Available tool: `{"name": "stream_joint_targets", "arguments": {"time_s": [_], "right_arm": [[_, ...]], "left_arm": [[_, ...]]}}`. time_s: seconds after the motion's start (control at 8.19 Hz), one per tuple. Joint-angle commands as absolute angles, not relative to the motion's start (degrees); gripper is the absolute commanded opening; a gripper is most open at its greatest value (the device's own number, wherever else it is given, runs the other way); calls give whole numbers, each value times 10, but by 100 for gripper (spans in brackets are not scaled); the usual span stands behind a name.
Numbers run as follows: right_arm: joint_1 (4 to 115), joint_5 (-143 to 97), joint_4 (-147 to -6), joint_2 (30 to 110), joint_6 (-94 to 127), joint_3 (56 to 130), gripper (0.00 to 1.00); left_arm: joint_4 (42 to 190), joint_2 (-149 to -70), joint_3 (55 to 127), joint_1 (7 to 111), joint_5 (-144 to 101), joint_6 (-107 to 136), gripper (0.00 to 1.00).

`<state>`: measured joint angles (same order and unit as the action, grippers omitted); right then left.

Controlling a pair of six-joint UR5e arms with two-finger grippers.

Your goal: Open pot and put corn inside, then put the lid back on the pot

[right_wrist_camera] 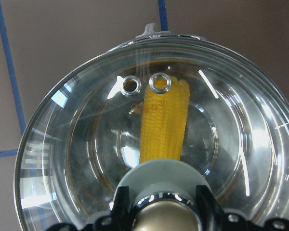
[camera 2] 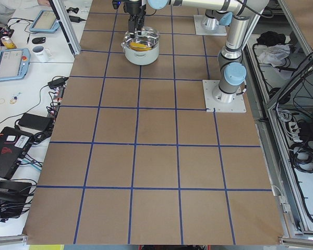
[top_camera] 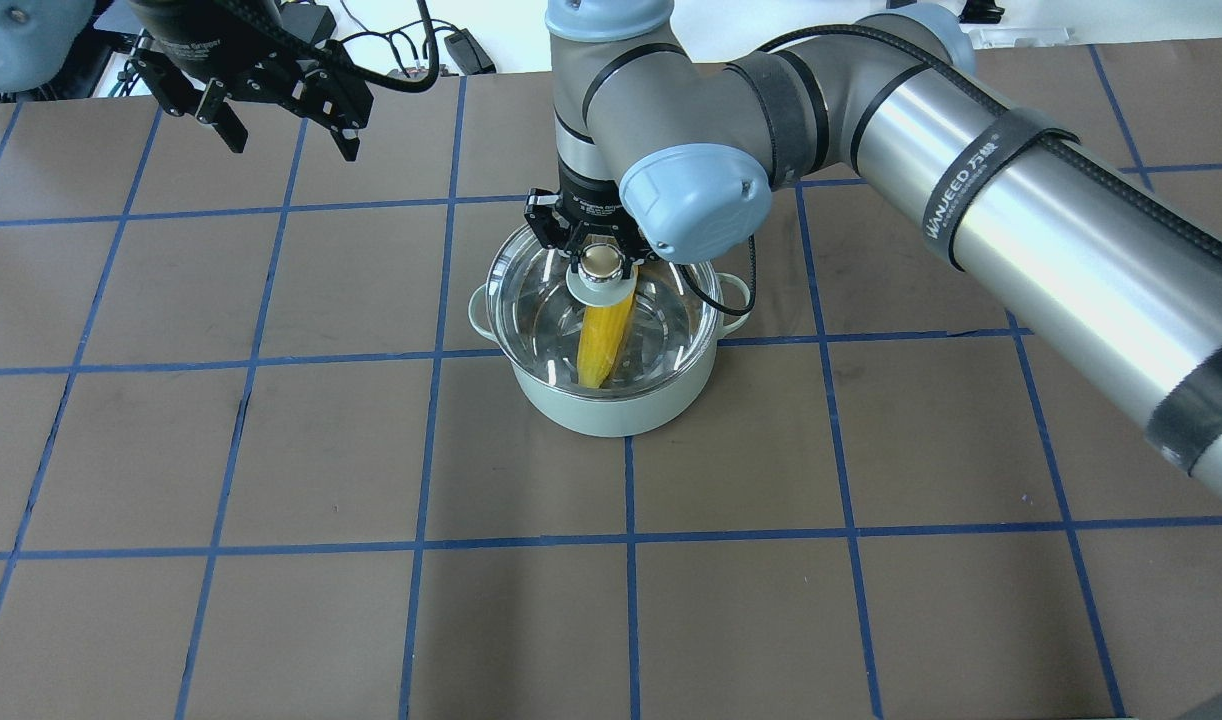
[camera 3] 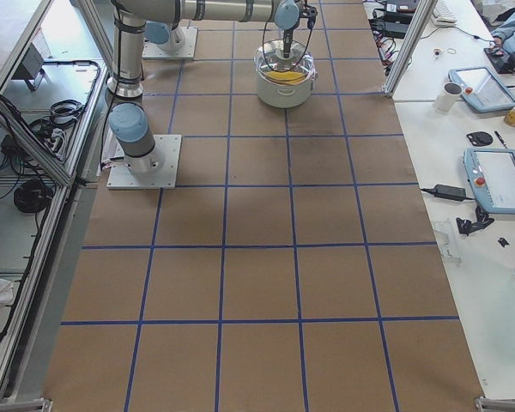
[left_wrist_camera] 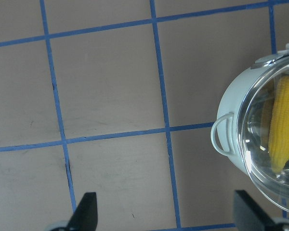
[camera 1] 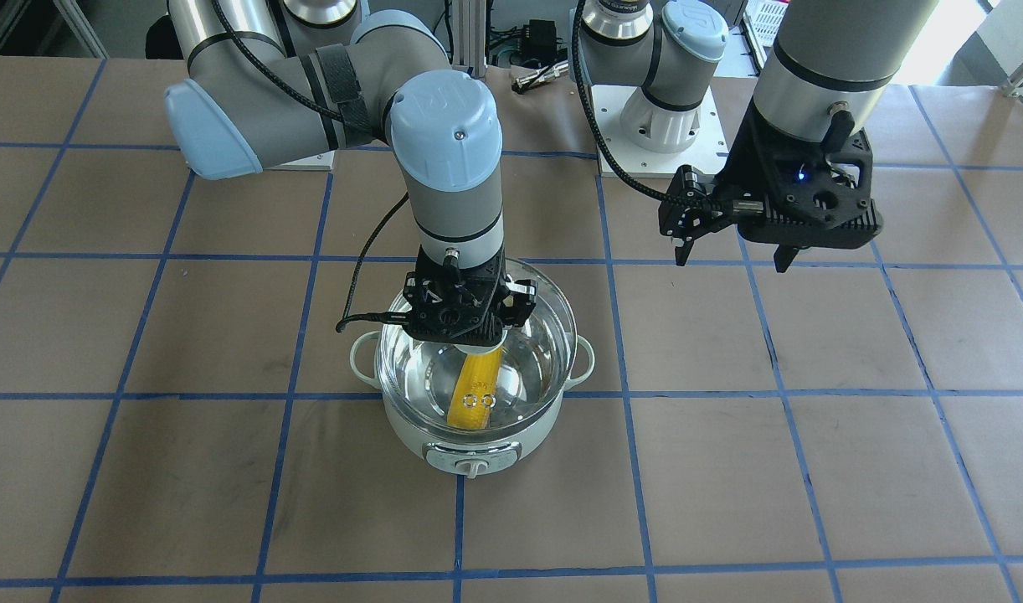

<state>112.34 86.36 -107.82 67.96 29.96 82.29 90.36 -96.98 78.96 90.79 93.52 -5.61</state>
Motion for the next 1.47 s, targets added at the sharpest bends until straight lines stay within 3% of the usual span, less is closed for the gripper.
{"name": "stream_joint_targets", "arguments": {"time_s": [0.0,1.34], "right_arm": [[1123,860,-1081,676,291,824,0],[1120,863,-1081,672,267,826,0]], "left_arm": [[862,-950,839,908,936,-54,100],[871,-950,842,908,935,9,100]]}}
